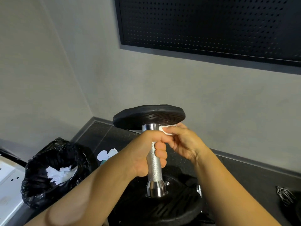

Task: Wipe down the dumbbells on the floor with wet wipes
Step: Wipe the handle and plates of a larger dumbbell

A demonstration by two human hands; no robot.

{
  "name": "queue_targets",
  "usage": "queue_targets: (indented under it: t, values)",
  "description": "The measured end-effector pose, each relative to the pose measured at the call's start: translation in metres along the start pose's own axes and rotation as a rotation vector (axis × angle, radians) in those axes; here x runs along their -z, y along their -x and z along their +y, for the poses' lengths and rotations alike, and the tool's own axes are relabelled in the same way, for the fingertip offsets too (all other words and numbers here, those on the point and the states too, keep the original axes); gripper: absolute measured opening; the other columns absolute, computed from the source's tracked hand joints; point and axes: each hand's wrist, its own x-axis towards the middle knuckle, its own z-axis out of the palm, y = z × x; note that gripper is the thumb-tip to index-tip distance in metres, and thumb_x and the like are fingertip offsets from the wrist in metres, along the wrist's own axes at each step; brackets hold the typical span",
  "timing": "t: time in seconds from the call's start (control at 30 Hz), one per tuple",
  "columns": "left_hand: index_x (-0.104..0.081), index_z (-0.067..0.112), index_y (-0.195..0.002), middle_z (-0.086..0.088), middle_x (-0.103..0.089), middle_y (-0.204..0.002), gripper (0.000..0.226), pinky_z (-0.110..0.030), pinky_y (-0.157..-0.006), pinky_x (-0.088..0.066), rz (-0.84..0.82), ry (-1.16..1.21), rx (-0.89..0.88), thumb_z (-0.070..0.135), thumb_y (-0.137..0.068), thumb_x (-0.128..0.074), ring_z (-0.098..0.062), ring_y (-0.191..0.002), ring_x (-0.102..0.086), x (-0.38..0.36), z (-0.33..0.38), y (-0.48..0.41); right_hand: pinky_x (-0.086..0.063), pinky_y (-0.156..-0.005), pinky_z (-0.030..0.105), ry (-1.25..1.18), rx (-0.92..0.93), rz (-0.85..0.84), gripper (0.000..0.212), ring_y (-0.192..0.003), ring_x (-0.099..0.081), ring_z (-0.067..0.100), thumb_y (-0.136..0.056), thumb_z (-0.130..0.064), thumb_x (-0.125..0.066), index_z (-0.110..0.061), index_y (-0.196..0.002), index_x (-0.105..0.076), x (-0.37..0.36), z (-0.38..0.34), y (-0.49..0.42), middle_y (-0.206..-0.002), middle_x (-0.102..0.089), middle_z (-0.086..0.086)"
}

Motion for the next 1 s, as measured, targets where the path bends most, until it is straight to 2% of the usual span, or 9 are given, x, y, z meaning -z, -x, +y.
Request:
queue_targets:
  t: [0.1,0.2,0.33,0.4,0.57,0.67,0.8,0.87,1.0]
  values:
    - [-0.055,0.018,-0.059,0.008,-0.035,-0.049,0.018,-0.018,-0.042,-0.030,-0.013,0.033,0.022,0.011,-0.073,-0.063,-0.006,-0.039,-0.034,-0.001,0.001,0.001,-0.052,-0.051,0.017,-0.011,0.060,0.036,0.022,-0.058,-0.066,0.011,-0.085,0.008,-0.051,-0.008,-0.078,-0.065,0.000,-0.002,0.008,-0.069,-0.070,0.005]
    - [-0.056,0.015,-0.052,0.005,-0.039,-0.052,0.024,-0.020,-0.047,-0.033,0.037,0.039,0.033,0.018,-0.074,-0.067,-0.008,-0.044,-0.039,-0.001,0.000,-0.002,-0.051,-0.044,0.016,0.006,0.172,0.164,0.020,-0.053,-0.065,0.012,-0.083,0.013,-0.050,-0.002,-0.080,-0.062,-0.006,-0.007,0.018,-0.064,-0.069,0.007]
    - [-0.054,0.012,-0.075,-0.002,-0.050,-0.057,0.017,-0.025,-0.052,-0.045,0.182,0.015,0.026,0.021,-0.078,-0.067,-0.014,-0.049,-0.050,-0.002,-0.005,-0.008,-0.054,-0.050,0.018,0.107,0.327,0.325,0.025,-0.054,-0.065,0.017,-0.080,0.015,-0.058,-0.001,-0.098,-0.064,-0.017,-0.015,0.033,-0.076,-0.068,0.016]
    - [-0.056,0.011,-0.093,-0.004,-0.054,-0.061,0.017,-0.027,-0.057,-0.049,0.260,-0.087,-0.043,0.020,-0.083,-0.066,-0.015,-0.053,-0.054,-0.004,-0.010,-0.013,-0.054,-0.052,0.018,0.147,0.393,0.350,0.029,-0.057,-0.067,0.017,-0.077,0.016,-0.064,-0.007,-0.095,-0.065,-0.022,-0.016,0.040,-0.079,-0.066,0.016]
    - [-0.055,0.012,-0.085,-0.002,-0.049,-0.055,0.003,-0.025,-0.049,-0.042,0.356,-0.179,-0.151,0.010,-0.086,-0.058,-0.013,-0.046,-0.046,-0.007,-0.017,-0.019,-0.058,-0.058,0.022,0.252,0.392,0.241,0.034,-0.057,-0.065,0.016,-0.079,0.011,-0.066,-0.013,-0.104,-0.062,-0.019,-0.016,0.048,-0.085,-0.066,0.017]
    - [-0.052,0.012,-0.070,0.000,-0.042,-0.051,0.017,-0.021,-0.043,-0.033,0.320,-0.146,-0.130,0.002,-0.084,-0.051,-0.011,-0.039,-0.038,-0.009,-0.018,-0.016,-0.057,-0.059,0.022,0.191,0.321,0.116,0.043,-0.056,-0.064,0.018,-0.081,0.013,-0.063,-0.009,-0.117,-0.057,-0.013,-0.013,0.045,-0.082,-0.067,0.019]
    - [-0.043,0.013,-0.057,0.000,-0.039,-0.047,0.029,-0.020,-0.043,-0.029,0.268,-0.117,-0.068,-0.001,-0.082,-0.047,-0.011,-0.037,-0.034,-0.011,-0.020,-0.011,-0.054,-0.051,0.020,0.178,0.244,0.060,0.044,-0.062,-0.068,0.022,-0.079,0.013,-0.064,-0.003,-0.119,-0.058,-0.007,-0.014,0.039,-0.086,-0.070,0.022]
    - [-0.042,0.013,-0.056,0.000,-0.039,-0.046,0.029,-0.020,-0.042,-0.030,0.253,-0.099,-0.059,-0.002,-0.080,-0.046,-0.011,-0.036,-0.034,-0.010,-0.021,-0.010,-0.051,-0.046,0.018,0.161,0.200,0.046,0.041,-0.057,-0.068,0.019,-0.079,0.013,-0.063,0.000,-0.117,-0.058,-0.004,-0.015,0.037,-0.087,-0.069,0.023]
    - [-0.046,0.014,-0.057,0.000,-0.039,-0.047,0.027,-0.023,-0.042,-0.031,0.187,-0.095,-0.043,0.000,-0.080,-0.046,-0.011,-0.038,-0.035,-0.008,-0.021,-0.004,-0.049,-0.046,0.017,0.219,0.166,0.037,0.019,-0.051,-0.064,0.012,-0.082,0.012,-0.059,0.001,-0.097,-0.063,0.010,-0.007,0.032,-0.068,-0.070,0.012]
